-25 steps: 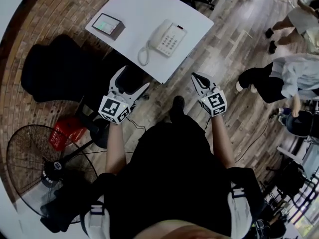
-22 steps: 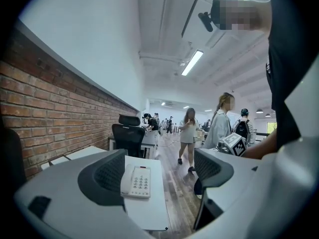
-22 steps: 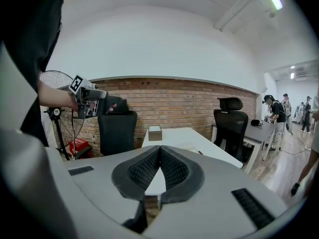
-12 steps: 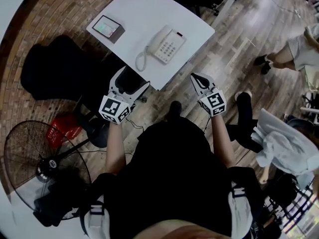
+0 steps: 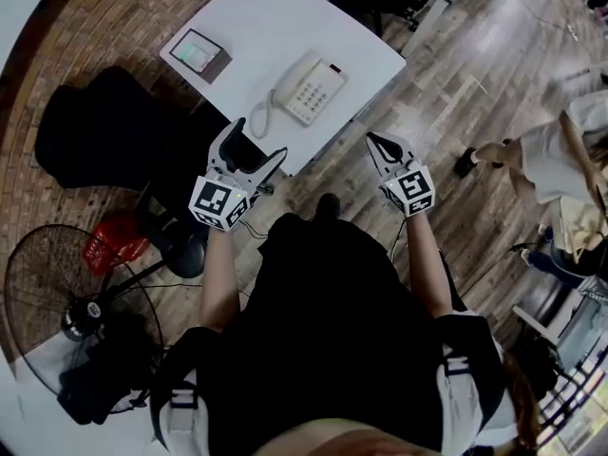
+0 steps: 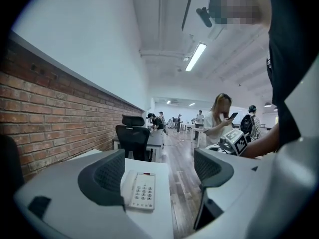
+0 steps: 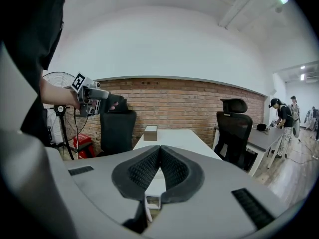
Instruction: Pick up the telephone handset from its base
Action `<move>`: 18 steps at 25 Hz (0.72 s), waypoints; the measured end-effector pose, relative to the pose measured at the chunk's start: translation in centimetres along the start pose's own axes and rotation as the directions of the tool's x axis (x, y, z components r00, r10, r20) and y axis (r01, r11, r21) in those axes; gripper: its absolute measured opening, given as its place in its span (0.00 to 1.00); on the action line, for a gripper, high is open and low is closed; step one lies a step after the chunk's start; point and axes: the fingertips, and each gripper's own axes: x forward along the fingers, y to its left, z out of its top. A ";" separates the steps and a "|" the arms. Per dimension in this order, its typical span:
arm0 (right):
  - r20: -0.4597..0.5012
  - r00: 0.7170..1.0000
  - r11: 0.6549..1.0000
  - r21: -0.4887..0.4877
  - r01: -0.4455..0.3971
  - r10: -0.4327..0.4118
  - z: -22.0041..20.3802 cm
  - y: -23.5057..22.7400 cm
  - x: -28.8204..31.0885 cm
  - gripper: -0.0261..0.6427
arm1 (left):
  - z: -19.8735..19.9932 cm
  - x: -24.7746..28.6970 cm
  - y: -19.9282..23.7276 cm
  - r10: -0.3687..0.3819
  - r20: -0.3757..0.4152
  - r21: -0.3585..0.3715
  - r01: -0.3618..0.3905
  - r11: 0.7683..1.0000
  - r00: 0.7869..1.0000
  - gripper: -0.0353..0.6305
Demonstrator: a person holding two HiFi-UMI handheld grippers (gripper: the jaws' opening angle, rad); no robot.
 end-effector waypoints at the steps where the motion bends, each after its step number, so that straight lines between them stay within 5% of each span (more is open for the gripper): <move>1: 0.002 1.000 1.000 0.004 0.003 -0.003 0.0 0.0 -0.1 0.04 | -0.2 0.1 -0.1 -0.001 -0.005 -0.002 0.001 1.000 1.000 0.69; 18: -0.037 0.995 0.995 0.039 0.089 -0.087 -0.5 -2.0 0.9 0.04 | -0.8 4.0 3.2 -0.049 -0.017 -0.038 0.048 0.998 0.999 0.69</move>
